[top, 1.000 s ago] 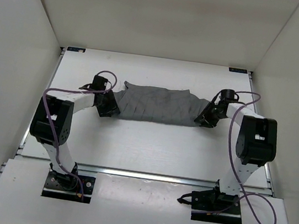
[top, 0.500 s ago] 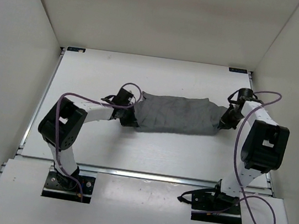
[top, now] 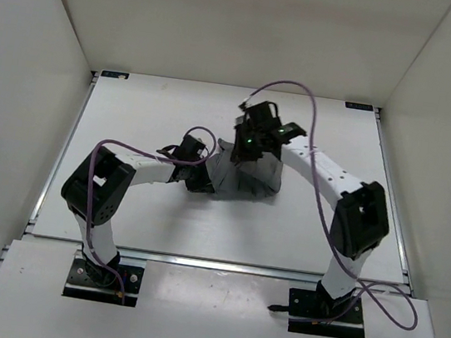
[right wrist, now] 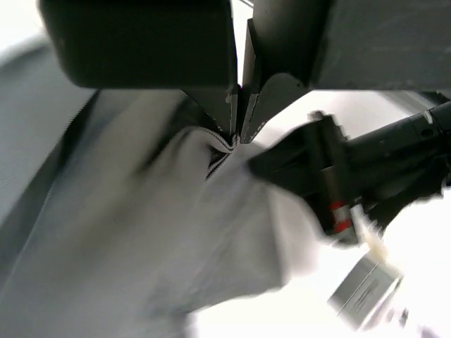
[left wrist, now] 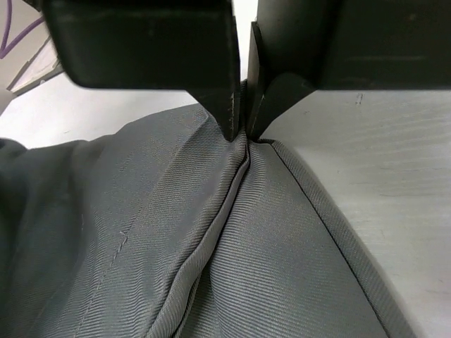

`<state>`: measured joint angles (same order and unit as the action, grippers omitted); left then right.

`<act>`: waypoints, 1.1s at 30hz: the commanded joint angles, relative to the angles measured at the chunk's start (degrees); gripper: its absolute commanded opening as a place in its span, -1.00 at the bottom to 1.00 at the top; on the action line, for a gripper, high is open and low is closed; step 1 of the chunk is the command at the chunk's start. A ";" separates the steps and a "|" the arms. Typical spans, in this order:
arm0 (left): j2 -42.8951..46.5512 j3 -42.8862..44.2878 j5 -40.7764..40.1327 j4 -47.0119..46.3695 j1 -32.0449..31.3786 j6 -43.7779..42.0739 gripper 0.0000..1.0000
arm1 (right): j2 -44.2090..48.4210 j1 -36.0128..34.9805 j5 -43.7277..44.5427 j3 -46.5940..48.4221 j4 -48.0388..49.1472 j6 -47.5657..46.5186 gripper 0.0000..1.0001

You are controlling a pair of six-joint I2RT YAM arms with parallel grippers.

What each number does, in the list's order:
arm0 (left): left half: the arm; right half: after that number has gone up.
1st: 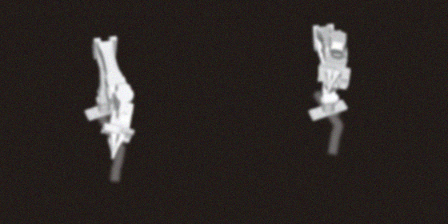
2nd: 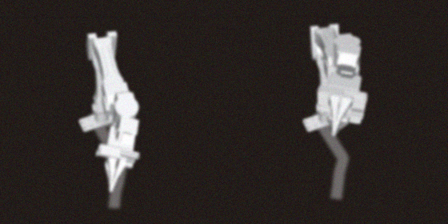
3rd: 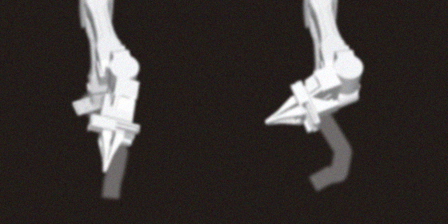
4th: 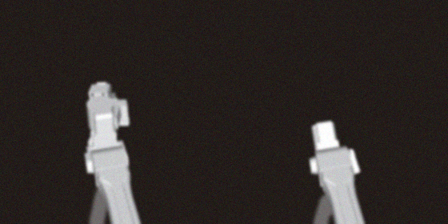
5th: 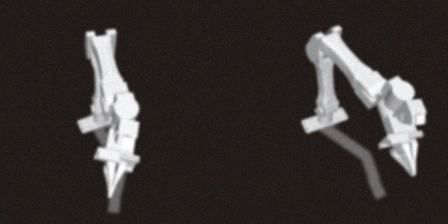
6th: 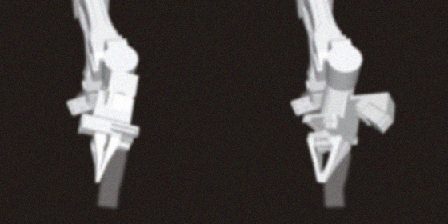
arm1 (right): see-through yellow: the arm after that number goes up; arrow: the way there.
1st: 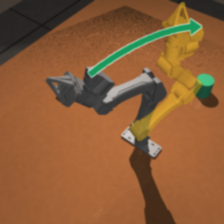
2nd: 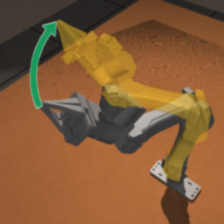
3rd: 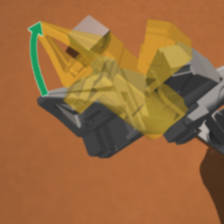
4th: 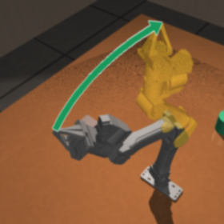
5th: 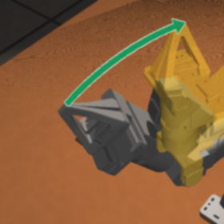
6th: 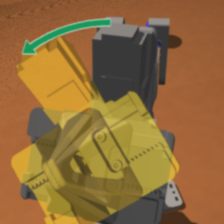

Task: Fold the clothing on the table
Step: Fold the skirt

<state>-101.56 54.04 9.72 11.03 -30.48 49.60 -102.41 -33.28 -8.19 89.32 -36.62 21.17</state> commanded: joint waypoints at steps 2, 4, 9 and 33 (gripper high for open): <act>2.33 -2.61 -0.58 0.05 1.74 -1.26 -0.68 | -7.44 -3.89 -3.76 0.51 3.66 0.09 -1.00; 2.60 -3.23 0.30 0.13 2.27 -1.09 -0.68 | -9.55 -5.65 -5.16 -0.19 5.14 -0.25 -0.99; 3.03 -4.82 -0.13 -0.39 1.40 -1.44 -0.65 | -15.88 -8.73 -6.76 1.38 4.72 -1.13 -1.00; 30.36 -22.14 11.29 -4.97 25.02 5.16 -0.11 | -7.91 -11.19 -4.89 -0.02 3.48 3.62 -0.04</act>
<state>-73.69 31.94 18.22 4.54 -7.51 55.55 -119.07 -43.81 -10.94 90.74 -35.92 25.32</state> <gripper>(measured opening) 0.449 0.468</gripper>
